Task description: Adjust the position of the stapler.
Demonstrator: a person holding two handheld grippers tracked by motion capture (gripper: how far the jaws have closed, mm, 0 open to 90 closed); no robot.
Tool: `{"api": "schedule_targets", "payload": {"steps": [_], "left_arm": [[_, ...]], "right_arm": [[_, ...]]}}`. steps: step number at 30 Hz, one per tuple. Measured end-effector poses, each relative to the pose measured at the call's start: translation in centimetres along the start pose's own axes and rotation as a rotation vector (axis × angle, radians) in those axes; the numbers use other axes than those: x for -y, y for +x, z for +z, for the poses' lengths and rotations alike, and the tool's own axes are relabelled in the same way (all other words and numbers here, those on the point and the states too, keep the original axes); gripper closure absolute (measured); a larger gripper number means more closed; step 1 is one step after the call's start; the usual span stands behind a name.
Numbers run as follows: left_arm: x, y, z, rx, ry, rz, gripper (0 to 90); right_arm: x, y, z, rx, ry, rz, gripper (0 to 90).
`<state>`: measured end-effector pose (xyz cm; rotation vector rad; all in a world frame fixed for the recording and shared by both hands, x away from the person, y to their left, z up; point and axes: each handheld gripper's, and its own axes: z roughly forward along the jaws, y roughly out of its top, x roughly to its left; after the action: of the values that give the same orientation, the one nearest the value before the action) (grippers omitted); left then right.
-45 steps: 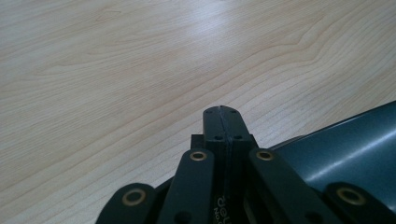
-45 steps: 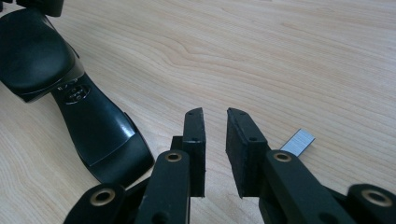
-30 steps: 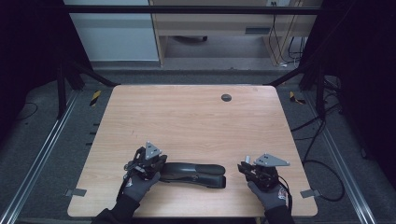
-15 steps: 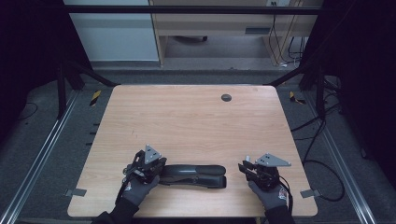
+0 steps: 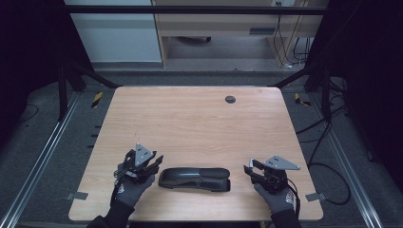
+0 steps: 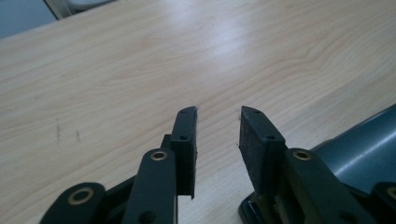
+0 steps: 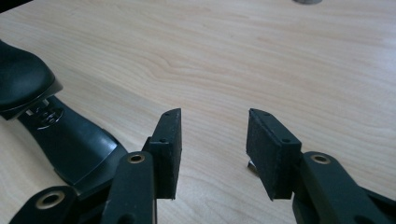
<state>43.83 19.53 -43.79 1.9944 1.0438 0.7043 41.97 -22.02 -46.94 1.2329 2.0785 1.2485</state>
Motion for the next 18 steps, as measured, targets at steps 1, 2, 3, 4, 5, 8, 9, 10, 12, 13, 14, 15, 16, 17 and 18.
{"api": "schedule_targets", "payload": {"steps": [1,2,3,4,5,8,9,10,12,13,14,15,16,17,18], "left_arm": [[0.0,0.4,-0.3,-0.01,-0.014,-0.006,63.8],[0.0,0.4,-0.3,-0.01,-0.014,-0.006,63.7],[0.0,0.8,-0.7,-0.015,-0.042,-0.015,63.6],[0.0,0.8,-0.7,-0.015,-0.042,-0.015,64.0],[-0.1,0.9,-0.8,-0.018,-0.052,-0.019,64.0],[-0.3,1.2,-1.2,-0.027,-0.065,-0.022,63.5],[-0.3,1.3,-1.3,-0.028,-0.073,-0.022,62.8],[-0.4,1.3,-1.5,-0.024,-0.082,-0.021,62.3],[-0.6,1.3,-1.6,-0.021,-0.093,-0.016,61.3],[-0.7,1.3,-1.7,-0.02,-0.098,-0.011,60.6],[-0.7,1.2,-1.8,-0.015,-0.103,-0.003,59.3],[-0.8,1.2,-1.9,-0.016,-0.107,0.003,58.4],[-0.9,1.1,-2.0,-0.014,-0.113,0.014,57.8],[-1.0,1.0,-2.1,-0.012,-0.117,0.031,57.2],[-1.0,0.9,-2.1,-0.018,-0.116,0.044,56.0]], "right_arm": [[0.0,0.0,0.0,0.0,-0.001,0.001,54.7],[0.1,-0.1,0.0,0.004,-0.007,-0.005,53.8],[0.1,-0.1,0.0,0.014,-0.014,-0.011,53.6],[0.1,-0.1,0.0,0.014,-0.014,-0.011,53.6],[0.0,-0.1,-0.1,0.02,-0.014,-0.012,52.6],[-0.1,-0.2,-0.2,0.04,-0.013,-0.001,48.0],[-0.2,-0.3,-0.3,0.061,-0.011,0.002,46.0],[-0.2,-0.3,-0.4,0.074,-0.014,0.008,44.6],[-0.2,-0.5,-0.6,0.094,-0.027,0.012,45.0],[-0.2,-0.5,-0.7,0.1,-0.032,0.018,45.4],[-0.3,-0.6,-0.8,0.101,-0.036,0.021,45.9],[-0.2,-0.6,-0.8,0.105,-0.039,0.02,46.5],[-0.2,-0.6,-0.8,0.11,-0.04,0.018,46.8],[-0.1,-0.6,-0.8,0.113,-0.039,0.017,47.4],[-0.1,-0.7,-0.7,0.113,-0.037,0.013,47.6]]}}
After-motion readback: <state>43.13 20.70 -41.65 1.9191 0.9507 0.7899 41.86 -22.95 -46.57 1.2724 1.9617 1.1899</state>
